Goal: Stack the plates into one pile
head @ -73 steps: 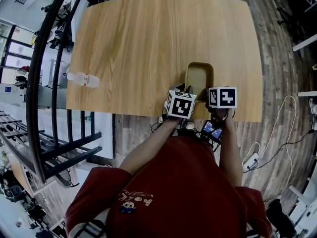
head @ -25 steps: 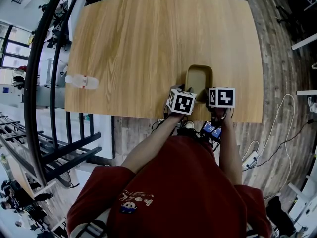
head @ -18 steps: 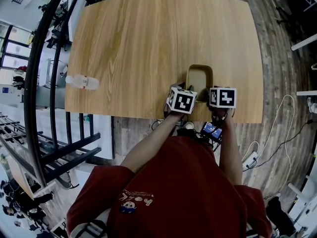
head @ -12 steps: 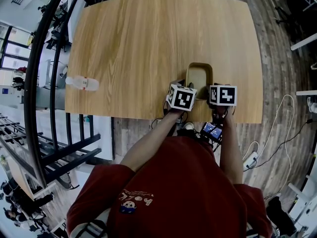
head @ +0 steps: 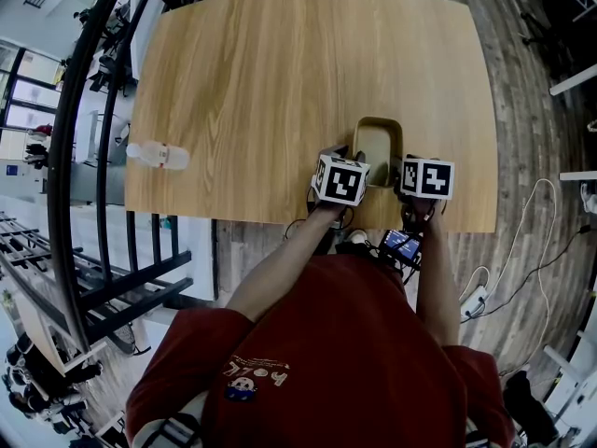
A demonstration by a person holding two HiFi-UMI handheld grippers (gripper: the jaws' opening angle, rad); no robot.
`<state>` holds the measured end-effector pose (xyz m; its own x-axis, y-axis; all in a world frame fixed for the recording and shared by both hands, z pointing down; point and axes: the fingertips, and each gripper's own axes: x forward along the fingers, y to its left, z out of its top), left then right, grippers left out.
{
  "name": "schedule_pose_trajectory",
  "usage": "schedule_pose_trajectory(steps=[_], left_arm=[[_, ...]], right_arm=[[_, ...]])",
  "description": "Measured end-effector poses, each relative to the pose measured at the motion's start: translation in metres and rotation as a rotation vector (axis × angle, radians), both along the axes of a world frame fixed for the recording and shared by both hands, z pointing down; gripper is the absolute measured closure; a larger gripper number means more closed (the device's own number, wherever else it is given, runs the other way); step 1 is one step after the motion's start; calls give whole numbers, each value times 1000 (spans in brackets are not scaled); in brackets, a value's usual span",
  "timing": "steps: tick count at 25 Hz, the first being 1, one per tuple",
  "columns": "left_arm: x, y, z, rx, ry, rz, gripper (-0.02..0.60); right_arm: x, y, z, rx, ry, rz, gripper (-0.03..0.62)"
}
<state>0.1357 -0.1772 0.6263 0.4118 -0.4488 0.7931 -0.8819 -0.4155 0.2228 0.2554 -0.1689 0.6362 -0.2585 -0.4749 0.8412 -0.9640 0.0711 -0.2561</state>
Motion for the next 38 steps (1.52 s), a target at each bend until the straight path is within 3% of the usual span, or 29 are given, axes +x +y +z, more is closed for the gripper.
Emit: schedule_pose_trajectory(steps=[19,31,38], left_arm=[[3,7,10,-17,-2,7,445],[-9,4,-3,40,34,-21,431],[-24,-5,-29,129,21,-40,431]], right_arm=[[-4,12,18,-41,11,0,447],[4,7,-11,97,-49,48,447],[18,-6,-51,212,-67,81,447]])
